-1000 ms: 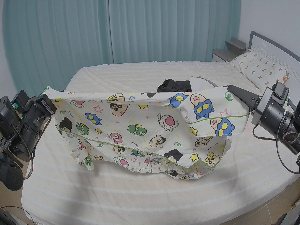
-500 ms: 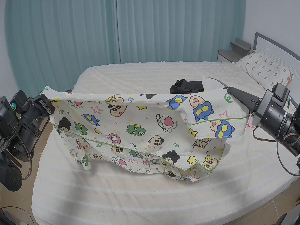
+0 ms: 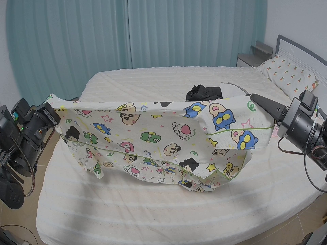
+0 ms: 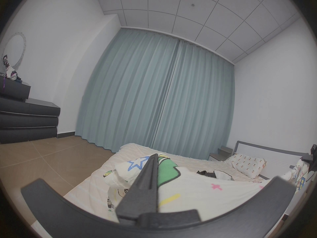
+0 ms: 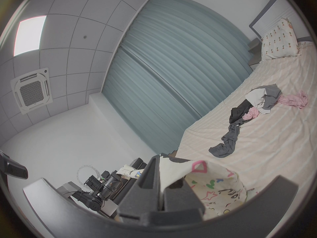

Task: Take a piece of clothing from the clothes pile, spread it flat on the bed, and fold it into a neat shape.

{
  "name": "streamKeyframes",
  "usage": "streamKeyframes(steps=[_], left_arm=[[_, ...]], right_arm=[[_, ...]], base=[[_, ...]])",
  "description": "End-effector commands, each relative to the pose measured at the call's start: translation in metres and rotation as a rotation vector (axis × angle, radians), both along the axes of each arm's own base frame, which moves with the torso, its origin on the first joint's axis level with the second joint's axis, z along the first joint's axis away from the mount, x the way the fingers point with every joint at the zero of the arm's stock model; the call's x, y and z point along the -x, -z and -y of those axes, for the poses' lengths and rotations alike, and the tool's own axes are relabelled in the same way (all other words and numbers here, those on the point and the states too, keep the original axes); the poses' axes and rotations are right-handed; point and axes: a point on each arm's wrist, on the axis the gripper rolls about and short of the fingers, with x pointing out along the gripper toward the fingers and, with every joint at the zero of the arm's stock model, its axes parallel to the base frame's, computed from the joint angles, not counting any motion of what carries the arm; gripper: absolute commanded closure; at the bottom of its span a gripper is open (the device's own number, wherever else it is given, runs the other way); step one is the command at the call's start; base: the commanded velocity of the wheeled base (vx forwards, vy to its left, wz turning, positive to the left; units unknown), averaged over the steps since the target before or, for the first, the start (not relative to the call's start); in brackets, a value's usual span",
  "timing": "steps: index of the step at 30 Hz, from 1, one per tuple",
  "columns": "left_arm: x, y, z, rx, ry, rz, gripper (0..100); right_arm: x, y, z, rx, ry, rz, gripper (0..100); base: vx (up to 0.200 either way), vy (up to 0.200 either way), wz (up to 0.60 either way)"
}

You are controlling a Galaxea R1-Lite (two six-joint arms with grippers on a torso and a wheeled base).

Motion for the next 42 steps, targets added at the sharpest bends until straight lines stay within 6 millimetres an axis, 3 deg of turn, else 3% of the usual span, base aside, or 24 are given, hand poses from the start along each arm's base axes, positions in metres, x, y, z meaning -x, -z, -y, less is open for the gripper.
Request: streamKeyframes(steps=[1,7,13,21,25,42], left_arm=[[0.003,-0.003,0.001,0.001,0.005,0.012,100],[0.015,-0.007,0.003,-0.016,0.026,0.033,100],[0.035,-0.012,0.002,-0.042,0.083,0.027,100],[0.1,-0.033,0.002,-0.087,0.277,-0.101,100],[0.119,-0.044,-0.002,-0.088,0.307,-0.115,100],[0.14,-0.05,-0.006,-0.079,0.4,-0.149,100]], right_arm=[[0.01,-0.005,0.005,0.016,0.0,0.048,100],[0.03,-0.012,0.007,0.017,-0.046,0.112,100],[0.048,-0.023,0.015,0.013,-0.081,0.193,100],[0.07,-0.033,0.026,-0.006,-0.165,0.274,100],[0.08,-0.035,0.028,-0.012,-0.209,0.291,100],[0.108,-0.04,0.039,0.005,-0.341,0.282,100]], base=[[-0.2,0.0,0.0],[-0.2,0.0,0.0],[0.0,0.0,0.0],[0.0,0.0,0.0],[0.0,0.0,0.0],[0.0,0.0,0.0]])
